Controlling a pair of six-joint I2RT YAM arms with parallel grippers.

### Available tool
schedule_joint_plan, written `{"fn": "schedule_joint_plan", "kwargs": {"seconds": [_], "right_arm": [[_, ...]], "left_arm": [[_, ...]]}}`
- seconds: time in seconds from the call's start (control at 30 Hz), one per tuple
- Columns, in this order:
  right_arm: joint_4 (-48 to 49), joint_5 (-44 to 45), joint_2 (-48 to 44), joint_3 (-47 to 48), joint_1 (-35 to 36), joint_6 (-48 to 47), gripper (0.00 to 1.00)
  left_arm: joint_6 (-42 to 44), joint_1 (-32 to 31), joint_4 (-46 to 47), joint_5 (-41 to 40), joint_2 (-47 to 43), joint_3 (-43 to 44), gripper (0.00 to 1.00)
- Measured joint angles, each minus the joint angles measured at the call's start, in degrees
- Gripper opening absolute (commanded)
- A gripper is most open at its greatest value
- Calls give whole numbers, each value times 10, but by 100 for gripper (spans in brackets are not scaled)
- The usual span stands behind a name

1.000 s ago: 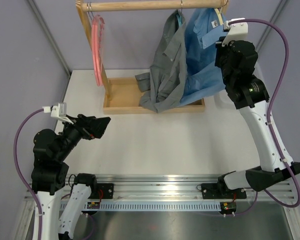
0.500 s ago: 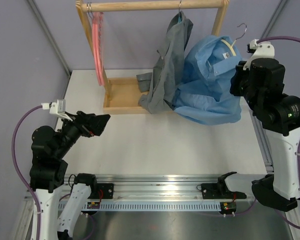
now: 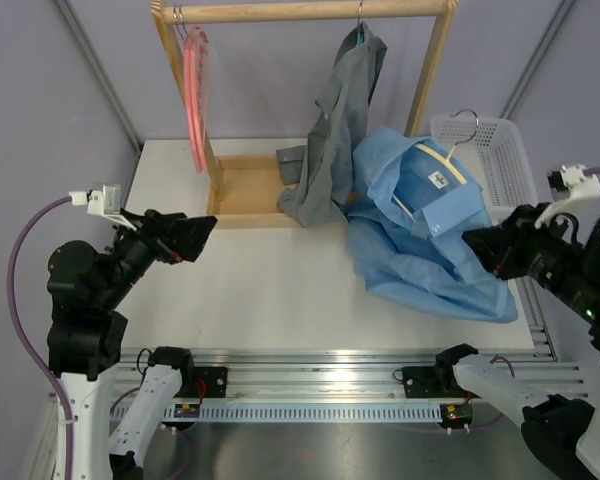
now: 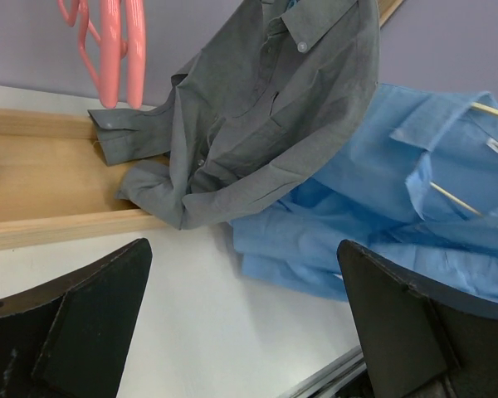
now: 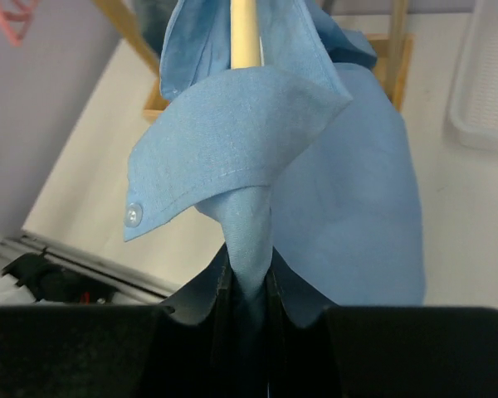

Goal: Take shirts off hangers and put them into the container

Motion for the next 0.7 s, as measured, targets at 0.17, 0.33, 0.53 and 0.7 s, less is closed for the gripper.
{"fn": "schedule_joint_plan", "kwargs": {"seconds": [0.17,0.33,0.53,0.7], "right_arm": [[-4,-101,-64,-15,0,4,0],[3,-182,-74,-108,0,10,0],[50,-241,-37,-198,0,15,0],[100,-278,-11,-219,0,20,0]], "left_arm": [[-16,0,6,28,23,6,99],[-40,0,31,68,58,24,99],[-83,-4,83,99,88,29,99],[-116,-47,120,99,122,40,98]]}}
